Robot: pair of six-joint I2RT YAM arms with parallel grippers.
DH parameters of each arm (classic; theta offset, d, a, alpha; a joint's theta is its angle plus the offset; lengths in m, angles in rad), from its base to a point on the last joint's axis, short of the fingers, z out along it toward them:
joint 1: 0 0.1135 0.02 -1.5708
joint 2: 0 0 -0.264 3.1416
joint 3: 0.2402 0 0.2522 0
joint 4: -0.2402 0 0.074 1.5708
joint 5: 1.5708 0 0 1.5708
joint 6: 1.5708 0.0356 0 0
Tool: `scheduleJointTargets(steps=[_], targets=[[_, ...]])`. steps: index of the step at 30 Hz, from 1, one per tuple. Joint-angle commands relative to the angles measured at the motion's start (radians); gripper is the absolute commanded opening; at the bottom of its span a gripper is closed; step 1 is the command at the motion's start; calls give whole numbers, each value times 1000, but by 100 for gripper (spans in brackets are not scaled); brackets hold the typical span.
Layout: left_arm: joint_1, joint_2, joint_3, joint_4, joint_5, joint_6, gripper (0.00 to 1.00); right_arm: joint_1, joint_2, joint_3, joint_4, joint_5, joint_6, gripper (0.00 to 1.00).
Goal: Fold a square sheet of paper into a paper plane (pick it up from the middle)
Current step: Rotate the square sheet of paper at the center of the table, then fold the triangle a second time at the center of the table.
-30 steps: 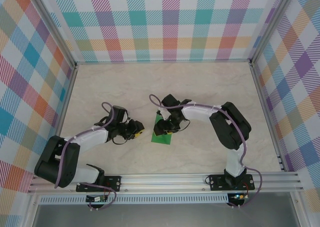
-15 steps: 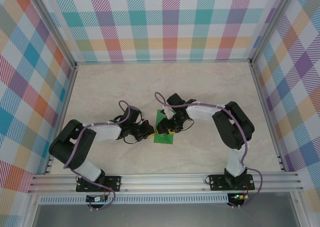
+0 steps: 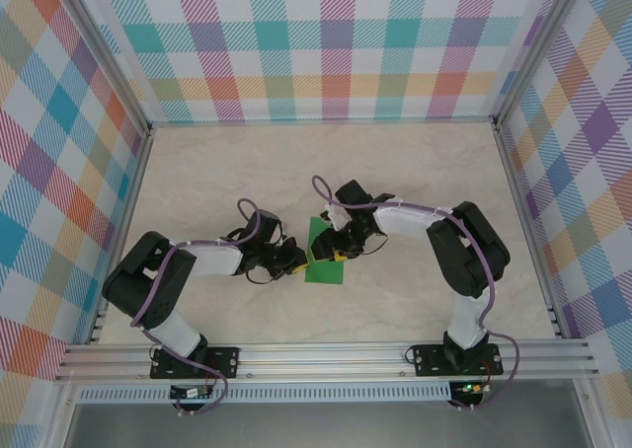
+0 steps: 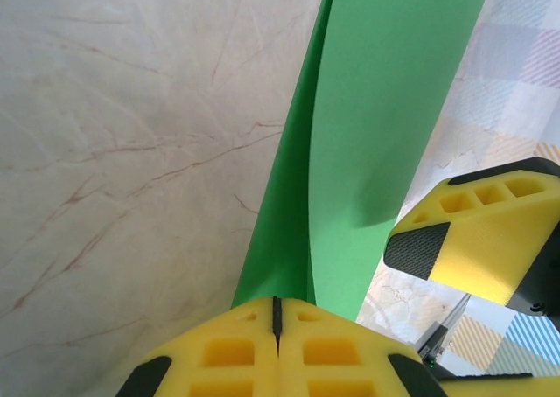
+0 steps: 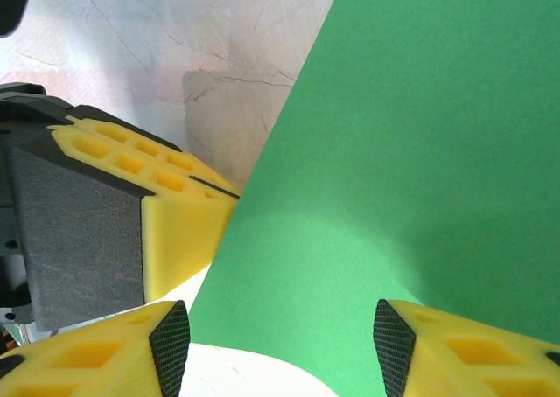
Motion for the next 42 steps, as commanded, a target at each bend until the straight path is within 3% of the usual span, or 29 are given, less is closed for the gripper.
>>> scheduleJointTargets(steps=[1,8,15,21,29,42], targets=[[-24,22,14,6,15,5,0,-6,-17,-3,14,-25,10,60],[-28,35,23,-12,11,14,0,-17,-49,2,37,-16,41,57],[-28,36,33,-38,0,25,0,-25,-55,10,8,98,76,39],[-28,32,37,-47,0,29,0,-25,-38,1,-53,249,114,30],[-28,12,35,-34,23,23,0,-26,10,-21,-40,194,127,20],[-44,-2,36,130,146,-33,6,-26,45,-29,-36,184,146,19]])
